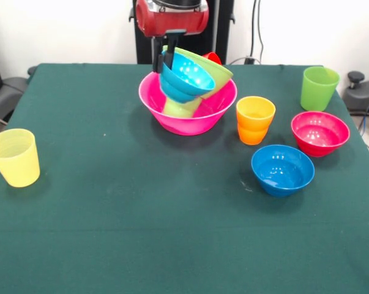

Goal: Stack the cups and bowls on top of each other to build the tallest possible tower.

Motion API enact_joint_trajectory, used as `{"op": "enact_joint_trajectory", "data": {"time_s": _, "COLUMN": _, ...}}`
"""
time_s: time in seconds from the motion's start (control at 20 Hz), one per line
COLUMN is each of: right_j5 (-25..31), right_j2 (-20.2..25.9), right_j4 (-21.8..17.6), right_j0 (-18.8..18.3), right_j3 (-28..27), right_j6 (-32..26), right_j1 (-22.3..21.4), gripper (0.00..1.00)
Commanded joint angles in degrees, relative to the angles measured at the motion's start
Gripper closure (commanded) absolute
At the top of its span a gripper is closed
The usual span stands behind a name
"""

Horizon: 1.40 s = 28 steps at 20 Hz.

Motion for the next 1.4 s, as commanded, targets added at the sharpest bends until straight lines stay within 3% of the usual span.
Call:
{"op": "enact_joint_trajectory", "data": {"time_s": 0.05, "right_j5": 2.6, "right_j2": 6.03, "right_j4": 0.54, "right_j0": -0.81, "right_j3": -4.63, "right_j6": 7.16, "right_j1": 1.41, "gripper": 1.0}}
{"op": "enact_joint_trajectory", "data": {"time_s": 0.55, "right_j5": 3.2, "right_j2": 5.72, "right_j4": 0.71, "right_j0": -1.3, "right_j3": -3.96, "right_j6": 6.62, "right_j1": 1.79, "gripper": 1.0}}
{"op": "enact_joint_trajectory", "data": {"time_s": 1.4, "right_j5": -2.91, "right_j2": 6.72, "right_j4": -0.49, "right_j0": -3.72, "right_j3": -4.65, "right_j6": 6.3, "right_j1": -1.21, "gripper": 1.0}}
